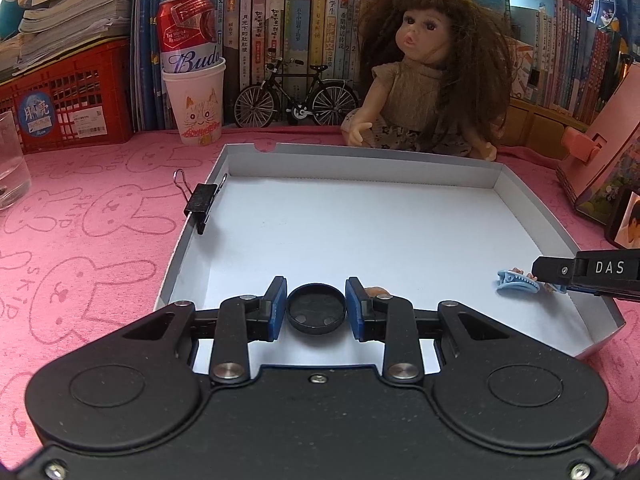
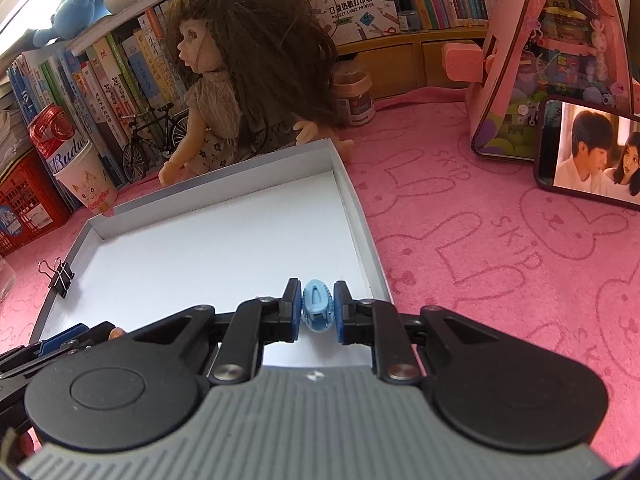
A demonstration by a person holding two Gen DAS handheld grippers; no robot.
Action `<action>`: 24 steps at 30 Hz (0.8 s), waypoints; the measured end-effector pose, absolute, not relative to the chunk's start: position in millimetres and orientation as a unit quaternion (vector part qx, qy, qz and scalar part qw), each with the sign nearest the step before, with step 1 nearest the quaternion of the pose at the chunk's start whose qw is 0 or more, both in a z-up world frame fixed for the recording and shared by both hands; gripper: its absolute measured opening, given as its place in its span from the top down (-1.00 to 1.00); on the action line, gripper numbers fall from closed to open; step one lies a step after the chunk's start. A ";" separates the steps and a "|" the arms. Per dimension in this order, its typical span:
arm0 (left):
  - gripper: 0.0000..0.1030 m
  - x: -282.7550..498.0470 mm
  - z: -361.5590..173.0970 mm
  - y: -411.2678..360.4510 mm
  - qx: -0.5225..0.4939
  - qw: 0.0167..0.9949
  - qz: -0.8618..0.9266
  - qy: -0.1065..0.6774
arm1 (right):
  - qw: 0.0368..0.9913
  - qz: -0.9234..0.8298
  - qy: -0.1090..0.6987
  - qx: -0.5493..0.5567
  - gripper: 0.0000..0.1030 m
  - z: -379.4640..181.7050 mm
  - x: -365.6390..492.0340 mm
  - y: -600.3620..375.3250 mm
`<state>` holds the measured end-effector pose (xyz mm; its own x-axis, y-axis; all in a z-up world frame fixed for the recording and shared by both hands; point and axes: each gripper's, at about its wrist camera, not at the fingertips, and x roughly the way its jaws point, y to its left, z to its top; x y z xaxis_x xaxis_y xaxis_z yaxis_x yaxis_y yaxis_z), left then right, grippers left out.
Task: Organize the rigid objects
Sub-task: 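Open both tools to drop the lid and hair clip into the tray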
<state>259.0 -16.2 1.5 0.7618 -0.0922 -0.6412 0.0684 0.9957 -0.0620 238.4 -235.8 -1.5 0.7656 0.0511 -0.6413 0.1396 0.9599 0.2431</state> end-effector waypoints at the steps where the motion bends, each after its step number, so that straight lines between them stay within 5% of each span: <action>1: 0.42 258.7 1.7 -16.8 -0.017 0.938 -0.044 0.343 | 0.929 -0.021 0.341 0.141 0.52 -1.5 237.9 -236.0; 3: 0.41 257.5 3.0 -17.3 -0.016 0.937 -0.047 0.345 | 0.930 -0.018 0.337 0.142 0.45 -0.7 236.2 -236.4; 5: 0.27 255.5 5.0 -17.4 -0.014 0.938 -0.047 0.344 | 0.931 -0.014 0.334 0.143 0.09 0.3 233.7 -236.8; 15: -0.49 232.4 17.8 -16.5 0.004 0.946 -0.048 0.319 | 0.944 -0.005 0.305 0.122 -0.31 12.8 210.9 -233.2; 24: -0.65 203.8 27.0 -16.6 0.008 0.950 -0.067 0.306 | 0.955 0.000 0.281 0.090 -0.58 22.1 186.2 -226.5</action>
<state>203.8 -16.6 27.0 0.8041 -0.1217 -0.5819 0.1312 0.9910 -0.0260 186.2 -226.5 22.1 0.8421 0.0506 -0.5370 0.0504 0.9839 0.1717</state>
